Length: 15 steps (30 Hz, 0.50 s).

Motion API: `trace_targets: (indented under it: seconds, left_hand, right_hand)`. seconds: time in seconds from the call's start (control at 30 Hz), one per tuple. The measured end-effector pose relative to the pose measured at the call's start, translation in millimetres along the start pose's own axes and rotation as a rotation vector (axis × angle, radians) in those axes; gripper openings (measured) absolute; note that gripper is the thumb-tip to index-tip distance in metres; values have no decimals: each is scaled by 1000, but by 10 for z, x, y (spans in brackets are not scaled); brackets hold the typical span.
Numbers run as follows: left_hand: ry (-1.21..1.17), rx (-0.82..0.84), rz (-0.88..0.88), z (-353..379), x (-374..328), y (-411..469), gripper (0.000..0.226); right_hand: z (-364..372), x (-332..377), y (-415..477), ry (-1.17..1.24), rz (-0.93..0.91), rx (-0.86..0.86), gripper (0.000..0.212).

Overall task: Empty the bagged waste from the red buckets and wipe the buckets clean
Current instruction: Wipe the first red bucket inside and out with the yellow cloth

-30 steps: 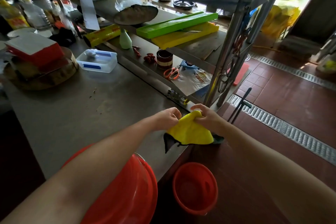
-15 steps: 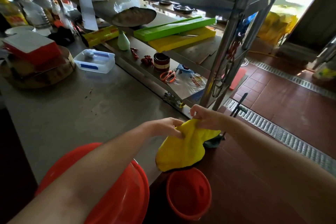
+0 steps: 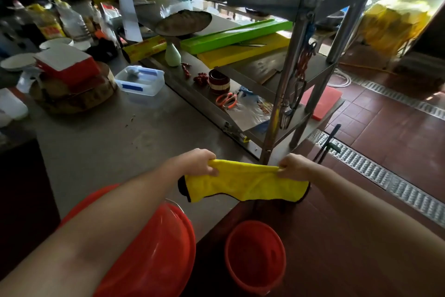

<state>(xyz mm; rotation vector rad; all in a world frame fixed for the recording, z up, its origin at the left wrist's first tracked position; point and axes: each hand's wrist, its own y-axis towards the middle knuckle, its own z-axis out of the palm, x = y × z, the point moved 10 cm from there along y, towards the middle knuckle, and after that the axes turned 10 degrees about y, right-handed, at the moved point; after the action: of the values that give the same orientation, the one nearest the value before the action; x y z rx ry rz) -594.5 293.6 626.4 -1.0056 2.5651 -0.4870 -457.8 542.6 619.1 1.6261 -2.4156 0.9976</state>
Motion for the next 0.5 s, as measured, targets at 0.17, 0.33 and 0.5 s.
trace_targets:
  seconds: [0.17,0.33,0.5]
  left_hand:
    - [-13,2,-252,70,442,-82,37]
    - [-316,-44,-461,252,518,-90,33]
    - [-879,-12,-549,634,210,31,15]
  right_hand:
    - [79,-134,164,158,93,-132,41]
    - [383,214,313,470,148,-155,25]
    - [939,786,501,842,158,5,14]
